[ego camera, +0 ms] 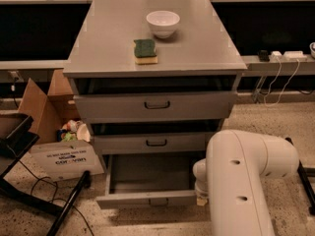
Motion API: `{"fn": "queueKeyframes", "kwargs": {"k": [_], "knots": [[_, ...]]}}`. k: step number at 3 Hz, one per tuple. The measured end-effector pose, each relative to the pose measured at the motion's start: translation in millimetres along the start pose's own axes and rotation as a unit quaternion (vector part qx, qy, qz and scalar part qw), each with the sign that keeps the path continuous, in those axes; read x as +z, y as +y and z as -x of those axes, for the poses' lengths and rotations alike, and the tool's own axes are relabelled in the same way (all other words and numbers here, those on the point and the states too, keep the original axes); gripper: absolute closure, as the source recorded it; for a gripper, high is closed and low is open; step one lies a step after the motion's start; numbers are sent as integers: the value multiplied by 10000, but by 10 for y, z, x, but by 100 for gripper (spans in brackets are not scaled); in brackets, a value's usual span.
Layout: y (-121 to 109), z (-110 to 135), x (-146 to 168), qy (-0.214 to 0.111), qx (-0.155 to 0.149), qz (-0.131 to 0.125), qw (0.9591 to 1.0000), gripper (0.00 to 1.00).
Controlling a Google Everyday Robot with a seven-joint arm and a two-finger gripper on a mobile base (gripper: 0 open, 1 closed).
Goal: Open bottom drawer
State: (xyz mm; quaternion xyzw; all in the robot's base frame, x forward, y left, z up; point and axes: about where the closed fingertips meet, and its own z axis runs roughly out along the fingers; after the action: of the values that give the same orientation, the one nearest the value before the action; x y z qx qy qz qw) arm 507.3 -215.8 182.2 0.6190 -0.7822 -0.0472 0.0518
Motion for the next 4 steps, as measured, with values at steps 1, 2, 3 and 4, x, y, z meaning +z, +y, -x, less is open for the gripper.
{"fn": "queueKeyframes", "kwargs": {"k": [1,2,3,4], "knots": [[177,-192,-57,133,219,53,9997,96],[238,-256,-41,167,282,99,9994,100],[438,-426,-35,278,493,255,9981,100],[444,-396,-37,280,497,256,9980,100]]}}
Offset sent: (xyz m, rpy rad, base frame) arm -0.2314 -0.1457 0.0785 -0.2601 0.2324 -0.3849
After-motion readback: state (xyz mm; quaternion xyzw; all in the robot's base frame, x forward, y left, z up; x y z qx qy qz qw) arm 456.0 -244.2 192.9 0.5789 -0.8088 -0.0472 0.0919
